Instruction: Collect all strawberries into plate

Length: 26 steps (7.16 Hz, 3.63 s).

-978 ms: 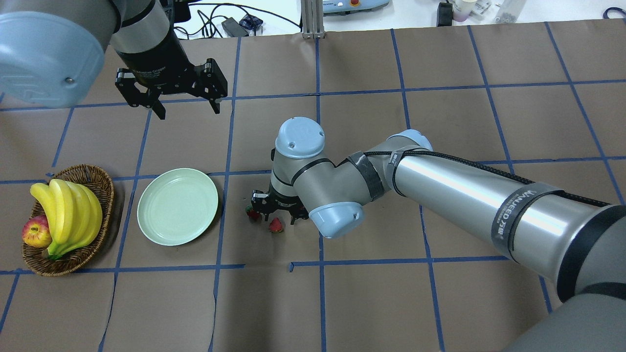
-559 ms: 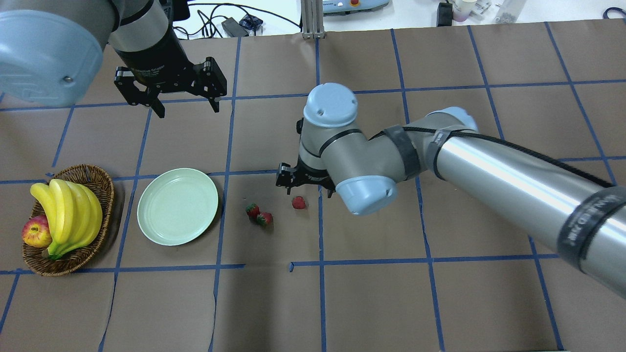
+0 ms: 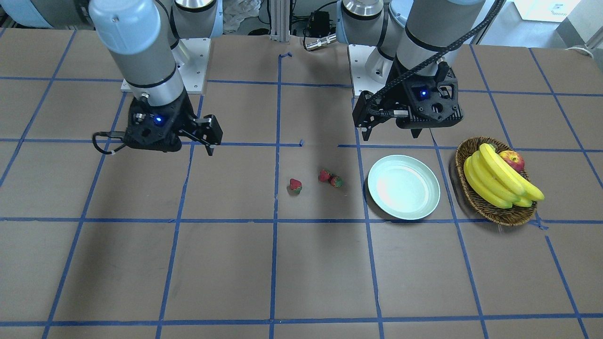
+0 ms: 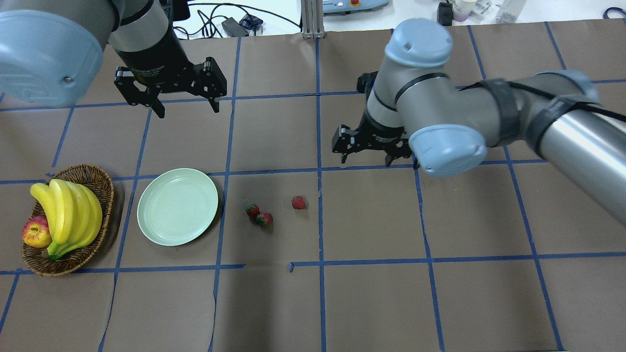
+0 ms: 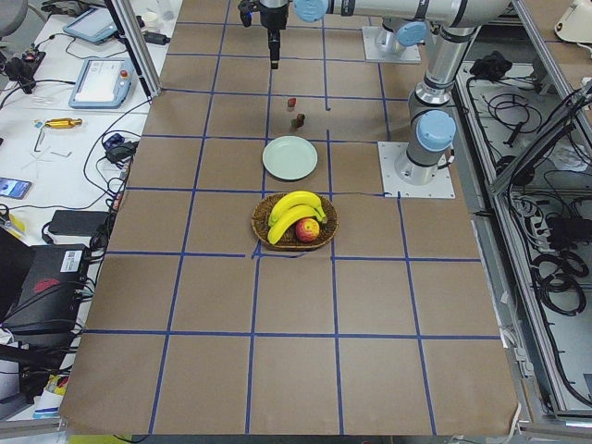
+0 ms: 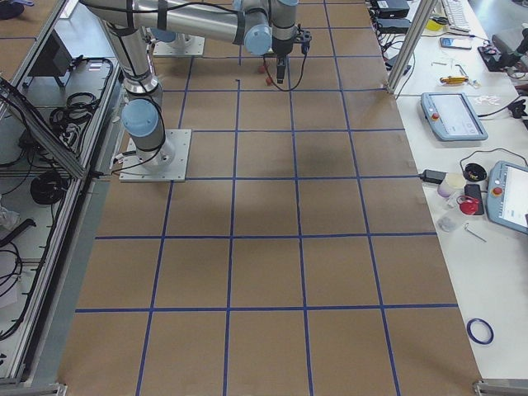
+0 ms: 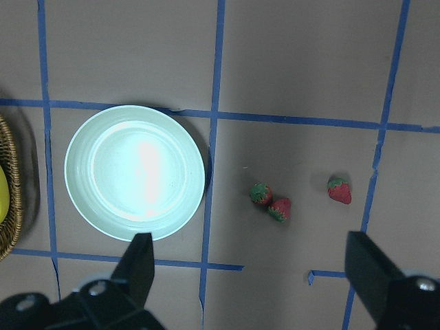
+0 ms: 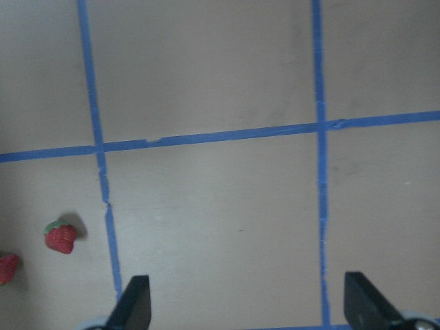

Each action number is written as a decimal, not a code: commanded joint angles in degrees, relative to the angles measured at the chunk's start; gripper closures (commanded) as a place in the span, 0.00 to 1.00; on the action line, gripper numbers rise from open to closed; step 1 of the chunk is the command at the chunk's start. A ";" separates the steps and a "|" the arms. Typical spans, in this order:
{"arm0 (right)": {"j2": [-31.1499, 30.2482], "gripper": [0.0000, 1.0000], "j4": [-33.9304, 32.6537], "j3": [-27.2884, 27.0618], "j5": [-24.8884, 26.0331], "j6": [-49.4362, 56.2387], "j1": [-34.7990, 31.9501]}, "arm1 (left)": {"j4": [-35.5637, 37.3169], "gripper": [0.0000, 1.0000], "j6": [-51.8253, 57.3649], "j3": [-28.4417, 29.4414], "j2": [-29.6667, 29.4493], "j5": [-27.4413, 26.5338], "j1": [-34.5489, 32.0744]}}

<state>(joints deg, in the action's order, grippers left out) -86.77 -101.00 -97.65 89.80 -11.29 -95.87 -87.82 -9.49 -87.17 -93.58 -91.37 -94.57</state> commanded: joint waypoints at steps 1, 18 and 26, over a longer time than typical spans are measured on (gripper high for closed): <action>-0.16 0.00 14.48 9.13 2.14 2.32 1.65 | -0.07 0.00 0.00 -0.19 0.06 -0.04 0.00; -2.53 0.00 9.33 9.41 2.04 8.83 1.83 | 23.29 0.06 -1.05 -20.90 -7.91 2.87 -2.37; -2.53 0.00 9.24 8.88 1.78 8.04 1.74 | 34.74 0.33 -24.88 -29.54 -15.58 2.25 -3.95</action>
<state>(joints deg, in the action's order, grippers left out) -89.29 -91.76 -88.72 91.65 -3.01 -94.13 -53.37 -34.17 -115.49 -109.02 -89.11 -98.52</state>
